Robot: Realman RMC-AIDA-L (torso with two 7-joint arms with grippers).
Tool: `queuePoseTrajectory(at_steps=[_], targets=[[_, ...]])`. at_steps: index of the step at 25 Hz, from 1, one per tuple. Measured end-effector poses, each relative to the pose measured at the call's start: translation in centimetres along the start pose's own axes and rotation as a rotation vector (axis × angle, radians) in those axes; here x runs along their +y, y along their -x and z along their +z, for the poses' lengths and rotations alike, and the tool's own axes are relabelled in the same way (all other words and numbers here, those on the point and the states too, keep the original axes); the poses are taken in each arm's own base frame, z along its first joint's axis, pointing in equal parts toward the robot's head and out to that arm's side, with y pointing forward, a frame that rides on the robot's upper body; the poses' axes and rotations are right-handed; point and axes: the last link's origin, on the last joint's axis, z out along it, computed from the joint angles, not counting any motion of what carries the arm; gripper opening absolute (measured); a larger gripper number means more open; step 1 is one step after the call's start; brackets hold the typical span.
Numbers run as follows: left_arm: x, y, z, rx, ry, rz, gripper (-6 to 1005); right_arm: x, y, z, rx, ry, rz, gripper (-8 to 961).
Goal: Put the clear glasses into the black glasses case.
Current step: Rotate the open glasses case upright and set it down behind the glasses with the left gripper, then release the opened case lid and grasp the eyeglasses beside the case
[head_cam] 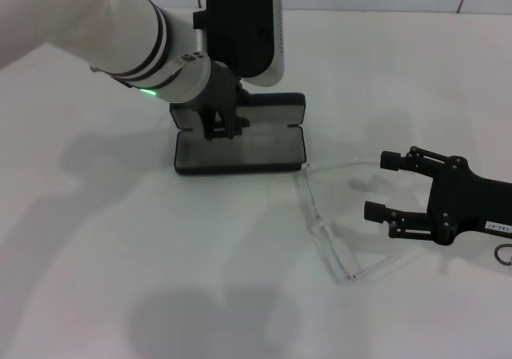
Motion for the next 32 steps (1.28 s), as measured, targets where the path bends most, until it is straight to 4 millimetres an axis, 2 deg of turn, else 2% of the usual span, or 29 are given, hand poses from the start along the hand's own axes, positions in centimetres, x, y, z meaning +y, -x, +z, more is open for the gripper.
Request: queuePoseTrajectory(at_steps=[5,8,13,16,20,24,28,32], targets=[[0.2,0.0,0.1,0.004,-0.007,-0.001,374,0.0,0.0,0.0,-0.001,0.0,0.0,854],[0.2,-0.3,-0.6,0.045,-0.023,-0.023,380,0.0,0.1,0.0,-0.003,-0.001,0.003,855],[0.0,-0.4,-4.3,0.288,-0.063,-0.162,379,-0.5,1.0,-0.4,-0.023,-0.008,0.05,855],[0.8,1.1,-7.1,0.496,-0.081,-0.263,379,-1.6,2.7,-1.4,-0.037,-0.021,0.121,855],[3.4,3.5,-9.4,0.776,-0.093,-0.336,378,-3.2,5.2,-2.9,-0.017,-0.04,0.205,854],[7.2,6.5,-9.6,0.988,-0.128,-0.366,378,-4.0,7.5,-3.1,0.089,-0.017,0.254,855],[10.3,9.1,-8.5,1.144,-0.167,-0.443,377,-4.2,10.3,-1.7,0.316,0.002,0.304,851],[13.1,11.8,-7.2,1.203,-0.212,-0.521,377,-3.6,13.5,0.5,0.53,0.024,0.329,841]])
